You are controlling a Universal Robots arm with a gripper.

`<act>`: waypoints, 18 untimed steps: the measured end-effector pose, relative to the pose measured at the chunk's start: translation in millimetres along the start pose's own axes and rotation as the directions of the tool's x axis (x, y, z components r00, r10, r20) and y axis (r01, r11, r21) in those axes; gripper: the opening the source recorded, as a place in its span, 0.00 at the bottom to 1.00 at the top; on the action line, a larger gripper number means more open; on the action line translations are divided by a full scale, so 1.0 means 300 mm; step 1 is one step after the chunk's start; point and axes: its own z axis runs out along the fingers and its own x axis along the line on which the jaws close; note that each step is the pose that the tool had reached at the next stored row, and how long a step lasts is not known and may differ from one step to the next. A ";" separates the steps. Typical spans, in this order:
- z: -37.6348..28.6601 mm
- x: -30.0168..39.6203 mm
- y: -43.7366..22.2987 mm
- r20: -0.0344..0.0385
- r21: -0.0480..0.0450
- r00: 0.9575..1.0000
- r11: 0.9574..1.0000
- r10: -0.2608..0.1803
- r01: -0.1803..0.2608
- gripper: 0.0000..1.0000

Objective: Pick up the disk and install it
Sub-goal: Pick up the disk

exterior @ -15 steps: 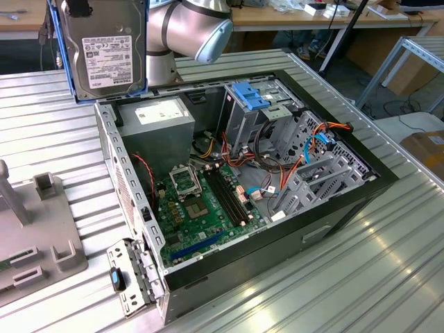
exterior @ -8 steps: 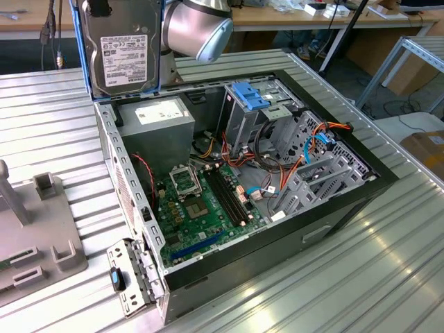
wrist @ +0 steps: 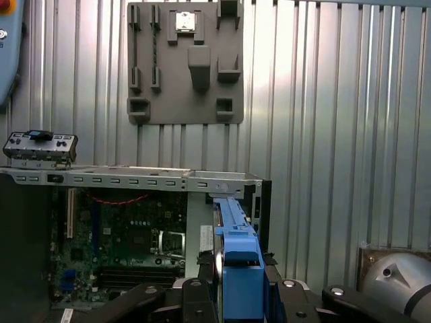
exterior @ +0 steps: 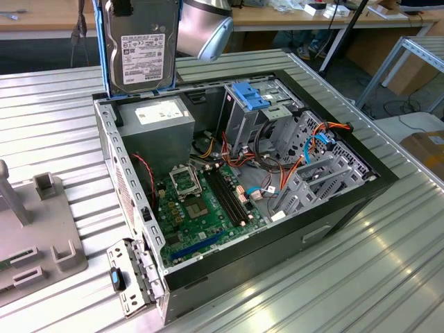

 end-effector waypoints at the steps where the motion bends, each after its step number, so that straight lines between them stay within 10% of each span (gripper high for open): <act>1: 0.000 0.000 -0.010 0.000 0.000 1.000 1.000 0.000 0.000 0.37; 18: 0.001 0.004 -0.127 0.000 0.000 1.000 1.000 0.000 0.000 0.37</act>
